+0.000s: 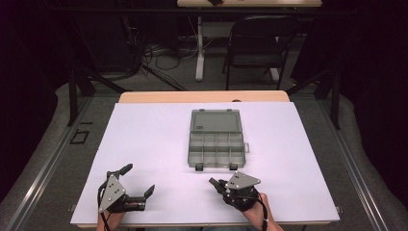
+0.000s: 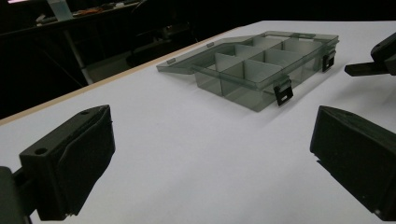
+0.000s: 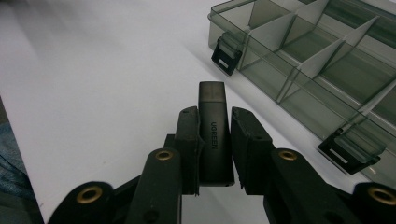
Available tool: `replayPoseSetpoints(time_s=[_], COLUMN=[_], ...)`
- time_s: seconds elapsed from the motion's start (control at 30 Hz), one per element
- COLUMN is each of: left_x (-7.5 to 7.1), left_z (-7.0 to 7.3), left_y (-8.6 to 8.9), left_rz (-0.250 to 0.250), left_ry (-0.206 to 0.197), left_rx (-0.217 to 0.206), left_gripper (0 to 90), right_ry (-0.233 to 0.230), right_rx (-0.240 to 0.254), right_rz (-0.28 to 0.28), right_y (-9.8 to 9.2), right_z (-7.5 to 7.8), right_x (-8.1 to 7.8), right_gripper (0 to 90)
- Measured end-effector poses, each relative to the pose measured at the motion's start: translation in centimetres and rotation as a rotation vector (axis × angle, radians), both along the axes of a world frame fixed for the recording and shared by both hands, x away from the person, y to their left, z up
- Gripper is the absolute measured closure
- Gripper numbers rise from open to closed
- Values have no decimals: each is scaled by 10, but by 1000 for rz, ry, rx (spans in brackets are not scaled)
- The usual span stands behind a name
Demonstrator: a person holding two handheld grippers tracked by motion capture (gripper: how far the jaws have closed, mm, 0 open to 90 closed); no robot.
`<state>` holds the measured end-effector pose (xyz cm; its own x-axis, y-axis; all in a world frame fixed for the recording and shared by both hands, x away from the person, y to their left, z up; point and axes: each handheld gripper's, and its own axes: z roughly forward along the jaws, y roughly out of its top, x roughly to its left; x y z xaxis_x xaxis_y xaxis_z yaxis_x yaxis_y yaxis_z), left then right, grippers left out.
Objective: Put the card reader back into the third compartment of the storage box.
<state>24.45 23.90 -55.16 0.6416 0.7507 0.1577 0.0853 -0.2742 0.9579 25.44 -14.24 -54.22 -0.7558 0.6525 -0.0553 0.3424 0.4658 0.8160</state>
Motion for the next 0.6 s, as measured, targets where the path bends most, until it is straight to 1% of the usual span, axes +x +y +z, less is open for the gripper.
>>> replayPoseSetpoints(time_s=[0.27,0.43,0.6], left_x=[-1,0,-1], left_z=[0,1,1], left_y=[1,2,2], left_rz=[4,7,5], left_ry=[-2,-3,-8], left_rx=[-8,-12,-8], left_gripper=[1,1,1], right_ry=[0,-7,-16], right_rx=[6,7,10], right_rz=[-11,-19,-29], right_y=[-3,-7,-11], right_z=[2,4,7], right_x=[3,4,6], right_gripper=[736,736,736])
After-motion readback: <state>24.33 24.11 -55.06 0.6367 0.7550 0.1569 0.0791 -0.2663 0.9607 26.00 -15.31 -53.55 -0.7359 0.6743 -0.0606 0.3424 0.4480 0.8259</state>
